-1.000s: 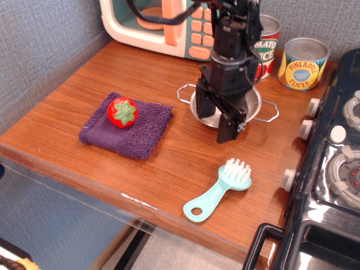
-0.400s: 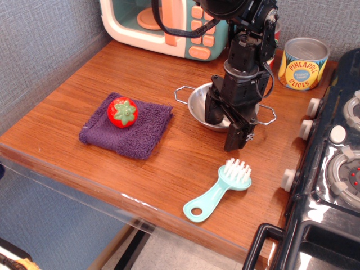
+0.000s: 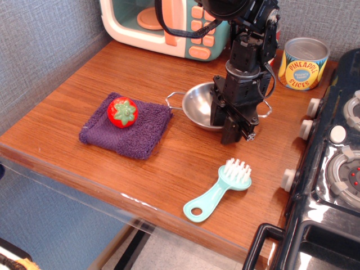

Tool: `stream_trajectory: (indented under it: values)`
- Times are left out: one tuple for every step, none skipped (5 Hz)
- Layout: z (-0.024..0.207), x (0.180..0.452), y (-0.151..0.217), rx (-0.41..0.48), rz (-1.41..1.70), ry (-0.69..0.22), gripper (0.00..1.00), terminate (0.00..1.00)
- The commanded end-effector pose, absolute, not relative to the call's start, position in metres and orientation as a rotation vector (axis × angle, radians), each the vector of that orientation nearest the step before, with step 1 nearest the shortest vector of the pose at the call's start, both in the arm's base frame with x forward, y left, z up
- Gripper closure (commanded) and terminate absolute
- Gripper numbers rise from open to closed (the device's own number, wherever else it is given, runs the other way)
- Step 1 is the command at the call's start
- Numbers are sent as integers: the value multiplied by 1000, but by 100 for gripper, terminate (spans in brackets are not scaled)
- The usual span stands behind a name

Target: Place the pot in front of the oven.

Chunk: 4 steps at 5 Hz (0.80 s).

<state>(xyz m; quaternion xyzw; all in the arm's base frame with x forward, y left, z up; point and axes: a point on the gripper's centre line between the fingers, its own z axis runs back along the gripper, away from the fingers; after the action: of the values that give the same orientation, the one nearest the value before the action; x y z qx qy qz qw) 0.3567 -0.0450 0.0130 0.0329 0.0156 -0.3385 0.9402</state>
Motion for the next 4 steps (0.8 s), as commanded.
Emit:
stream_trajectory:
  values:
    - [64,362,-49,38,-757,-94,100,0]
    - [109,375,-30,5,-698,-211,100,0]
    - [150,388,21,55,-537,-300,100,0]
    - [162,392,68,124,-369,-274,100,0]
